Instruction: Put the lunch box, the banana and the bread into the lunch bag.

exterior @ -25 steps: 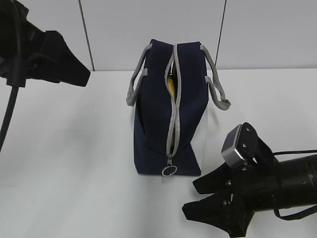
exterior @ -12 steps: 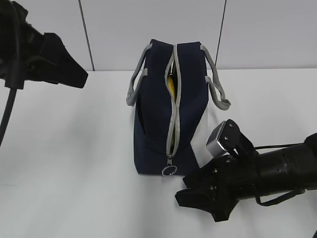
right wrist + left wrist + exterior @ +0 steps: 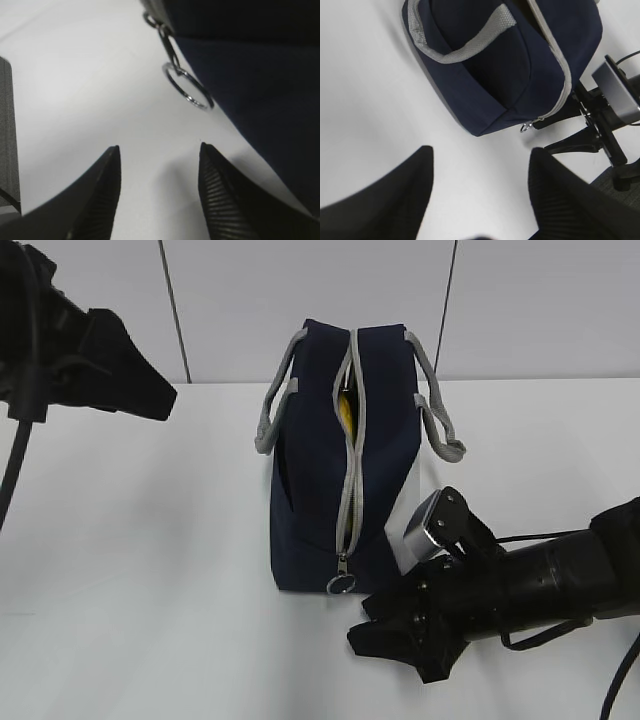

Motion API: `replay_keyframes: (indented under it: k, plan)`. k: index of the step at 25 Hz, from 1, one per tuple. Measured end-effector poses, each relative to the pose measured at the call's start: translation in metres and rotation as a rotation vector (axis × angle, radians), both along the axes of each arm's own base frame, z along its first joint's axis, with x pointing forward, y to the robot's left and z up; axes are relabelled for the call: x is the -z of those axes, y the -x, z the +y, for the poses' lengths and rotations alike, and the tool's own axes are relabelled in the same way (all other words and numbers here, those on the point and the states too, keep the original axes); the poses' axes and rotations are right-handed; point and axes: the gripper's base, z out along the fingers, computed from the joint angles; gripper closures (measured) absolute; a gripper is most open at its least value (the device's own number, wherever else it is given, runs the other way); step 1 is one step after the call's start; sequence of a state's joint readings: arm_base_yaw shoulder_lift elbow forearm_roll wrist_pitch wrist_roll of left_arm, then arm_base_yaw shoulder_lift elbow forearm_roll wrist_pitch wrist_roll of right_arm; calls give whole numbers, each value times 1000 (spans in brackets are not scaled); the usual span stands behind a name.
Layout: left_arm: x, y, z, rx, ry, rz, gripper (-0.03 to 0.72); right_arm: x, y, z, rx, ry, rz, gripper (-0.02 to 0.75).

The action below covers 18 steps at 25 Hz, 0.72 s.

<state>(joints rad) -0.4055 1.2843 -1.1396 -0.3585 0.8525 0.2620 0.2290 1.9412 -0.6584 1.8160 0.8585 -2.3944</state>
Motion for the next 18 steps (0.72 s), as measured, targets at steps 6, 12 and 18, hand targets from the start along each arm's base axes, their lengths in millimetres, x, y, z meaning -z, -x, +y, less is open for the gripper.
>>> replay_keyframes:
  k: [6, 12, 18]
  plan:
    - [0, 0, 0, 0, -1, 0, 264, -1, 0, 0, -15, -2, -19, 349]
    - [0, 0, 0, 0, -2, -1, 264, -7, -10, 3, -18, -9, -63, 349]
    - [0, 0, 0, 0, -3, 0, 264, -7, -14, 3, -15, -2, -73, 349]
